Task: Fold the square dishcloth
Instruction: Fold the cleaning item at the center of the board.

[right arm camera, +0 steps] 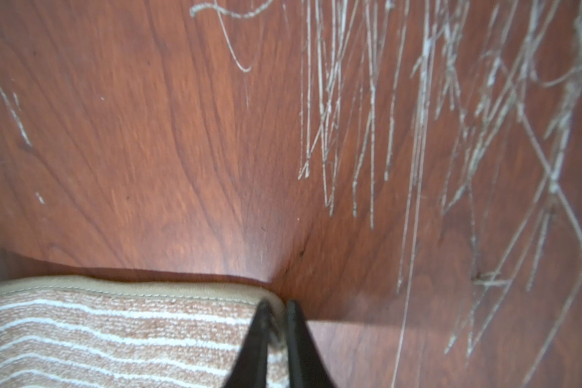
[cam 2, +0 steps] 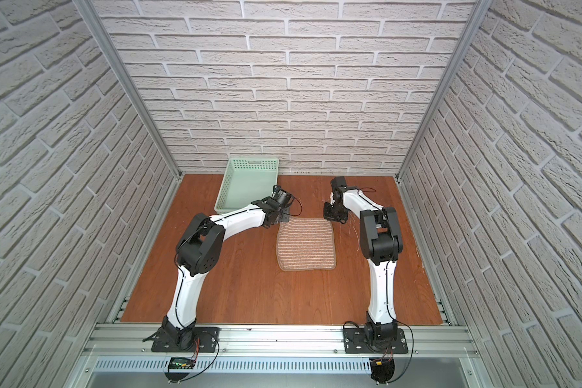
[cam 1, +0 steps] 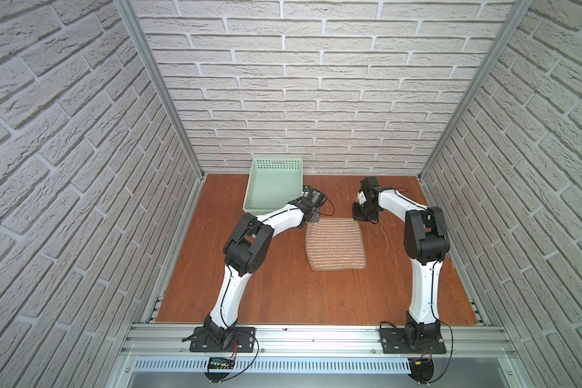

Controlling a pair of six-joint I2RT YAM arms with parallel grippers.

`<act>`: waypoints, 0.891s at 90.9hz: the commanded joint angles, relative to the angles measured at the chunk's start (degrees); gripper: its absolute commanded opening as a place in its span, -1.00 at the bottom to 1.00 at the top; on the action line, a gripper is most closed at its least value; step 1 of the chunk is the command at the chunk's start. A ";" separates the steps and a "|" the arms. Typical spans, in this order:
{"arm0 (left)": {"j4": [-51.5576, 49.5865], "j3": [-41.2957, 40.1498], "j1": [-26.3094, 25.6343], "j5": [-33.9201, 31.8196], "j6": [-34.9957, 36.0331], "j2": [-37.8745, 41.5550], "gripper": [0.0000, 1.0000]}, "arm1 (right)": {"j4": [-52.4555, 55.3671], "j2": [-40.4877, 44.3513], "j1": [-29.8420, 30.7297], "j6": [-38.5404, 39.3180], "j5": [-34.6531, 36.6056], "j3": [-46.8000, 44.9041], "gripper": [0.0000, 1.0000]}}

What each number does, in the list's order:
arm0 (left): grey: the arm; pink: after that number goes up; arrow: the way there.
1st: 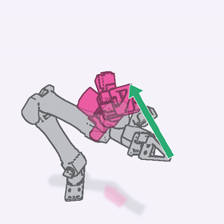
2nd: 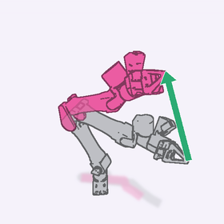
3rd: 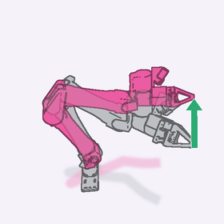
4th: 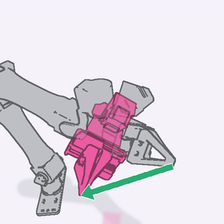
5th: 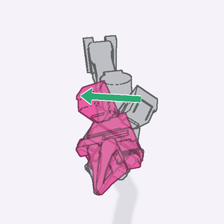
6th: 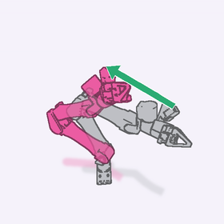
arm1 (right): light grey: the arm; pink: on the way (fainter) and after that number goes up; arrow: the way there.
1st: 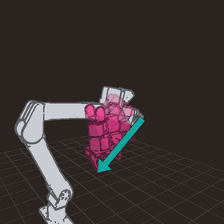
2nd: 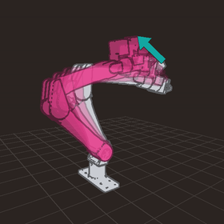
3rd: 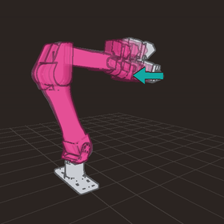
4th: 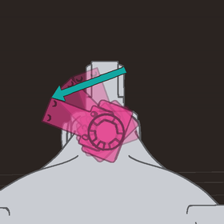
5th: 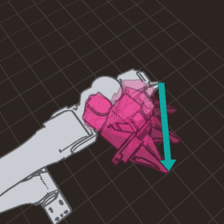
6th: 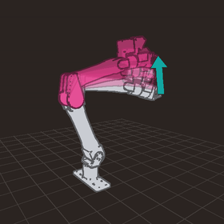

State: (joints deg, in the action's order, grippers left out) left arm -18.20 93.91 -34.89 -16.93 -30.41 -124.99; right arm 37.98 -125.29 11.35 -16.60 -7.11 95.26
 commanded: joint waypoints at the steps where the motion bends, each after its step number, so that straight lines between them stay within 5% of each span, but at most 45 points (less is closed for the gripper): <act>1: -0.54 1.54 -0.30 0.48 1.10 -0.90 -1.00 | 1.85 -0.44 -0.11 1.20 0.87 1.19 -0.94; 39: 1.06 -0.44 -0.36 0.49 5.80 4.96 -1.00 | -3.93 7.97 -0.11 2.57 4.57 -3.80 -0.93; 81: 11.23 -16.39 -2.61 0.36 9.76 15.64 -1.00 | -13.60 21.26 0.63 0.75 5.97 -19.16 -0.93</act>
State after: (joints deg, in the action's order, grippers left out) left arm -10.98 81.03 -36.80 -16.16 -22.13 -112.64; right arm 27.83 -108.09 11.53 -15.00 -2.76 79.46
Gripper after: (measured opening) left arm 0.056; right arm 0.061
